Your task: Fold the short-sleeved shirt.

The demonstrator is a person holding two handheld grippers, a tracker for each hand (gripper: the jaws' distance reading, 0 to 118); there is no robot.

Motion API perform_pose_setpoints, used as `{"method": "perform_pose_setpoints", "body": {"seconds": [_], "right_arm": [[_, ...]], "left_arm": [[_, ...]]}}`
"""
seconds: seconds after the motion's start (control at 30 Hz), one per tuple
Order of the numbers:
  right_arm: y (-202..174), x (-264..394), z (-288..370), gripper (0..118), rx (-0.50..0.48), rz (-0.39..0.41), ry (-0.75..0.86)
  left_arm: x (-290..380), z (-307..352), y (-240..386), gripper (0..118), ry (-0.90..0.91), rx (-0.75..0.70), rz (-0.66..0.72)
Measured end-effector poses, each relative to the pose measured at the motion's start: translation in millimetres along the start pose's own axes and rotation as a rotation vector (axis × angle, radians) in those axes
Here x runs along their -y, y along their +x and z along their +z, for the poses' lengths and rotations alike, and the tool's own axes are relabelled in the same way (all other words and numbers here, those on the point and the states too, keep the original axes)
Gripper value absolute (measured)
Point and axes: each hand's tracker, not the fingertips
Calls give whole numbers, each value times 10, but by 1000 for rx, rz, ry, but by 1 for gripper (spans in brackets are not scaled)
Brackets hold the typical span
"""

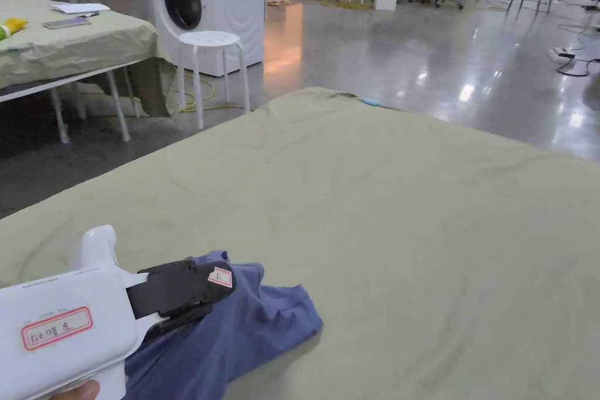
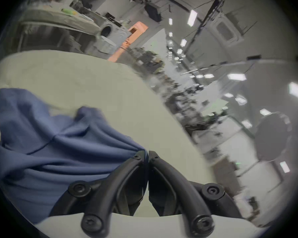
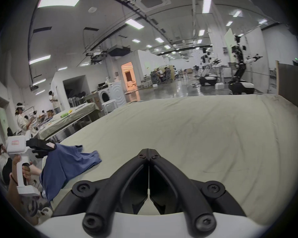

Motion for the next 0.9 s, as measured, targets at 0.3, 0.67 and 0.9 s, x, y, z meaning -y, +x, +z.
{"method": "perform_pose_setpoints", "body": {"seconds": [0.3, 0.67, 0.9], "right_arm": [[974, -113, 1178, 3, 266, -40, 132], [2020, 158, 2692, 3, 736, -76, 165], [2231, 421, 2803, 3, 762, -171, 92]], "left_arm": [[802, -989, 1786, 5, -218, 435, -161], [3328, -1764, 3116, 4, -745, 577, -407], [4550, -1856, 2744, 4, -932, 332, -745]]}}
